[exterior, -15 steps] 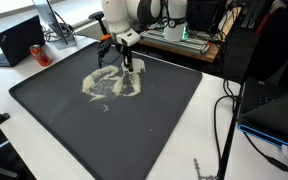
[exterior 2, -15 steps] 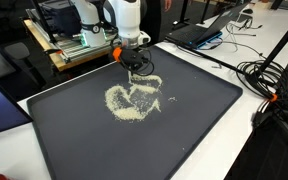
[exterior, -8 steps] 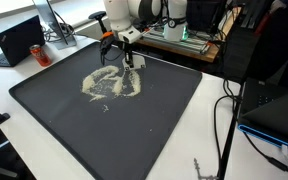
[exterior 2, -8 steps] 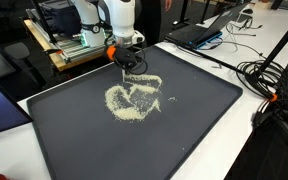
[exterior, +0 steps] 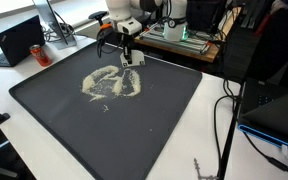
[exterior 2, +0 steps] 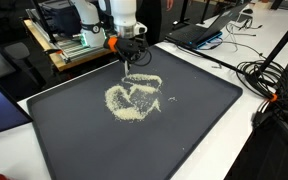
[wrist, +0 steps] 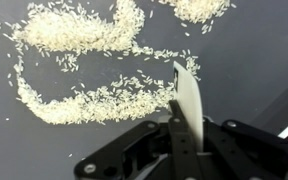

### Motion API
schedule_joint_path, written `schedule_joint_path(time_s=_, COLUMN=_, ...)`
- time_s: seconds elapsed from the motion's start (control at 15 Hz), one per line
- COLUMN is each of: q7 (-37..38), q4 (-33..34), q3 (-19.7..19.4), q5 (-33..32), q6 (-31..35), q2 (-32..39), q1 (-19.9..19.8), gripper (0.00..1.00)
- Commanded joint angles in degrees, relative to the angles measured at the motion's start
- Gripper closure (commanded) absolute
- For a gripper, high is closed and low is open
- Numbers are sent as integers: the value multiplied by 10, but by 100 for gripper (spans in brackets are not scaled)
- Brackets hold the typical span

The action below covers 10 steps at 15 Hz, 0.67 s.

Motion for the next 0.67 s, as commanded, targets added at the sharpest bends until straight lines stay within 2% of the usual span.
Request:
schedule_joint_path(time_s=0.0, q7=48, q4=4, q3=-5, q5=-13, q6=-55, q2=-51, q1=29, gripper=99)
schedule_joint_path(time_s=0.13, q7=94, q4=16, q3=-3, q5=-35, q6=-91, q2=-61, q1=51, gripper=99)
schedule_joint_path(time_s=0.4, q7=228, q4=56, q3=8, q5=-119, q6=-168, q2=-67, q1=98, gripper=99)
schedule_joint_path(time_s=0.6, q7=289, q4=95, q3=25, q5=-147, q6=-214, q2=-55, q1=127, gripper=99)
